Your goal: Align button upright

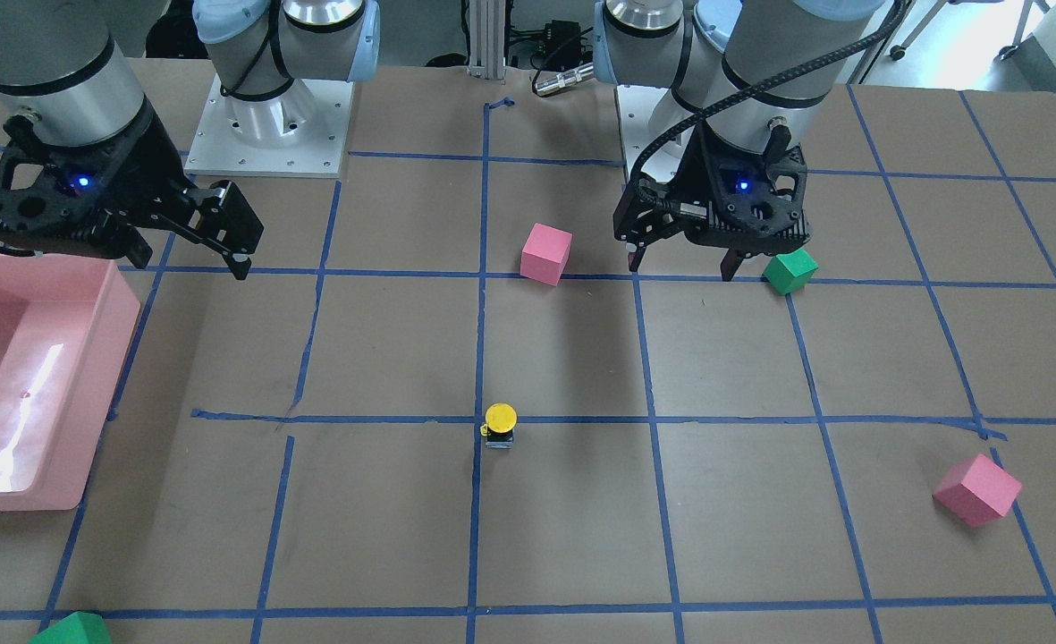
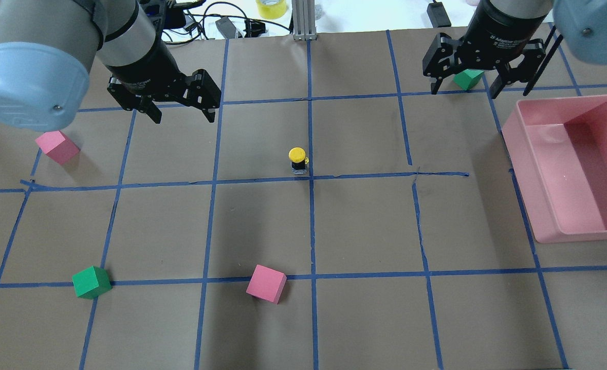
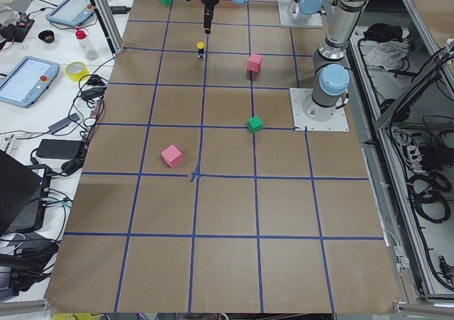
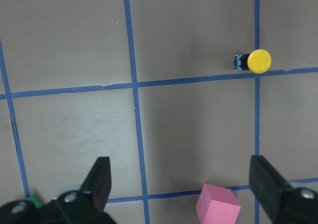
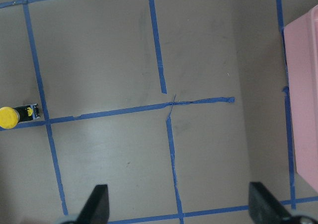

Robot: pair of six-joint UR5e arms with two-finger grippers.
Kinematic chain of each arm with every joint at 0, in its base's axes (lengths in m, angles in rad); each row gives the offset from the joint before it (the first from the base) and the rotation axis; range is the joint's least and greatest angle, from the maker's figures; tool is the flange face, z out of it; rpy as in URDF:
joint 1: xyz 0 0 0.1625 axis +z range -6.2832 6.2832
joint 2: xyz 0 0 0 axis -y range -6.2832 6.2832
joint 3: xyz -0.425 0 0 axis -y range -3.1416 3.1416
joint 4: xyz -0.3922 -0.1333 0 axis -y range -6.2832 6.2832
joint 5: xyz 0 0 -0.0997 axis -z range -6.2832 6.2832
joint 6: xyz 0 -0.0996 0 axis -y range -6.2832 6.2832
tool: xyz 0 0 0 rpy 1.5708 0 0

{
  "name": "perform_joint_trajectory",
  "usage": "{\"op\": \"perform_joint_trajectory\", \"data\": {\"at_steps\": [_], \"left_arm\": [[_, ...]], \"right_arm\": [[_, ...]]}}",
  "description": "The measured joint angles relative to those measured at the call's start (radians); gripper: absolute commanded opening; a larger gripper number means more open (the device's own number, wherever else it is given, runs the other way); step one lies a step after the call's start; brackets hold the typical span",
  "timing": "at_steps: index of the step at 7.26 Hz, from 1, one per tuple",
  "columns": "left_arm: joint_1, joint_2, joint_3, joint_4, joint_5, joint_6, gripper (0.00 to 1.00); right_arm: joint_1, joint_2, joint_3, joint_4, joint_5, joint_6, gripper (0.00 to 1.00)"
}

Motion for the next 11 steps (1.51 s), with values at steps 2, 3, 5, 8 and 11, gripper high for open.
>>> {"op": "perform_joint_trajectory", "data": {"at_steps": [2, 3, 5, 8, 11], "left_arm": [[0.002, 0.005, 0.001, -0.006, 0.004, 0.000, 1.00], [0.002, 0.008, 0.001, -0.008, 0.005, 0.000, 1.00], [0.003, 0.011, 0.001, -0.009, 0.004, 0.000, 1.00], [0.002, 0.012, 0.001, -0.009, 0.004, 0.000, 1.00], [0.002, 0.013, 0.001, -0.009, 0.005, 0.000, 1.00]], "right_arm": [[-0.001, 0.007, 0.000, -0.001, 0.003, -0.011, 1.00], [0.003, 0.020, -0.001, -0.017, 0.006, -0.011, 1.00], [0.058, 0.070, -0.002, -0.098, 0.009, 0.021, 1.00], [0.142, 0.139, -0.001, -0.196, 0.008, 0.130, 1.00], [0.139, 0.134, -0.008, -0.155, -0.008, 0.111, 1.00]]}}
